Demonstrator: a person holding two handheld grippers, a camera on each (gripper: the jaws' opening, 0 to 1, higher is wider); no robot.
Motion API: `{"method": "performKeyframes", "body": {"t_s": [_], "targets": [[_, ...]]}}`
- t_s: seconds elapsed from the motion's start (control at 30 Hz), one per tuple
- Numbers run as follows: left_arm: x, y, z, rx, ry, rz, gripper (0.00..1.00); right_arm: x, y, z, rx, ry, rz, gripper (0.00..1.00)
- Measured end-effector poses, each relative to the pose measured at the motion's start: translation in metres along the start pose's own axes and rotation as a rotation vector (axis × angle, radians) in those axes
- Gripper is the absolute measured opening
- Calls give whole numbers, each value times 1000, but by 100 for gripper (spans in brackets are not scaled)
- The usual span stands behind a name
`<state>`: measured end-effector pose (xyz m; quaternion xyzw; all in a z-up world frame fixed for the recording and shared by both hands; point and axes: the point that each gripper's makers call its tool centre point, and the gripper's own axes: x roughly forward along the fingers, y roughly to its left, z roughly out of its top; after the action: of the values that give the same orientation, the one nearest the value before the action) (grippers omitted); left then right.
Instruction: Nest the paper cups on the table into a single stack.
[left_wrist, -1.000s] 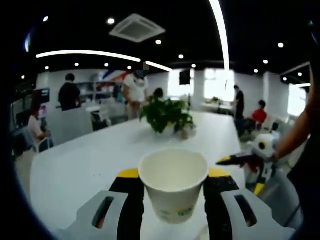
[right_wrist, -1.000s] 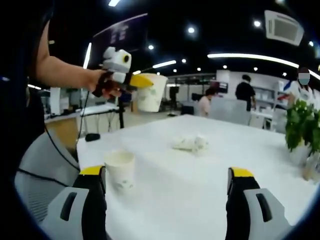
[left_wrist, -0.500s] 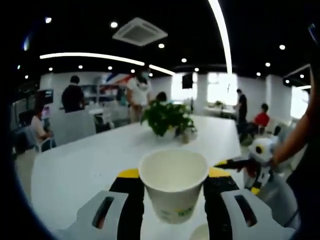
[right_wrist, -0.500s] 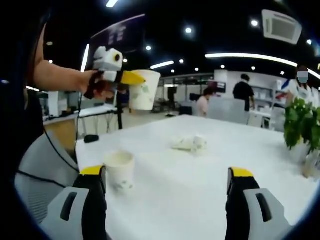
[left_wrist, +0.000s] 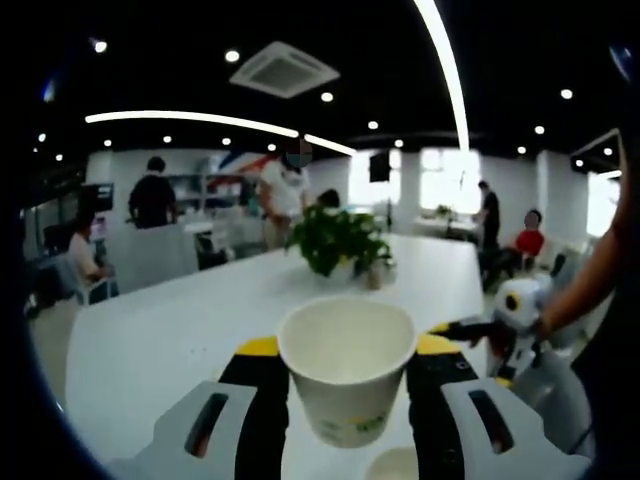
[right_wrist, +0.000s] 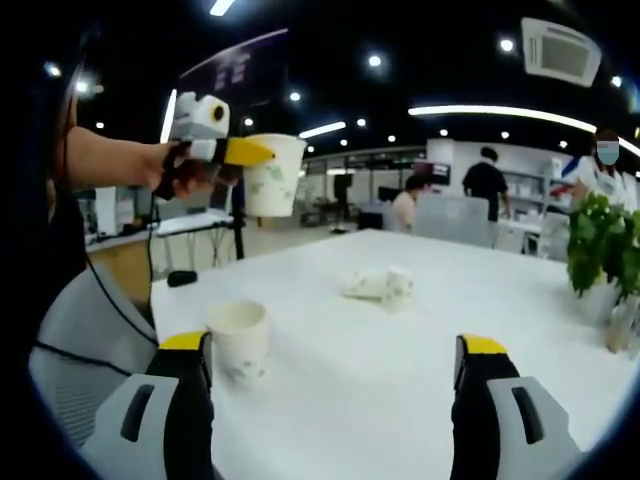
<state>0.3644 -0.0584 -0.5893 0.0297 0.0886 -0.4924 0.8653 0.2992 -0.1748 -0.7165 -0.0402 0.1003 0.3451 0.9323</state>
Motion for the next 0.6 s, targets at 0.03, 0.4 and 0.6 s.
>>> {"method": "performKeyframes", "body": {"t_s": [0.03, 0.4, 0.6], "targets": [[0, -1, 0, 1, -1, -1, 44, 0, 0, 0, -1, 0, 1, 100], [-1, -14, 6, -3, -21, -10, 44, -1, 0, 2, -1, -7, -1, 99], [-2, -21, 6, -4, -19, -16, 44, -2, 1, 1, 3, -8, -2, 99]]}}
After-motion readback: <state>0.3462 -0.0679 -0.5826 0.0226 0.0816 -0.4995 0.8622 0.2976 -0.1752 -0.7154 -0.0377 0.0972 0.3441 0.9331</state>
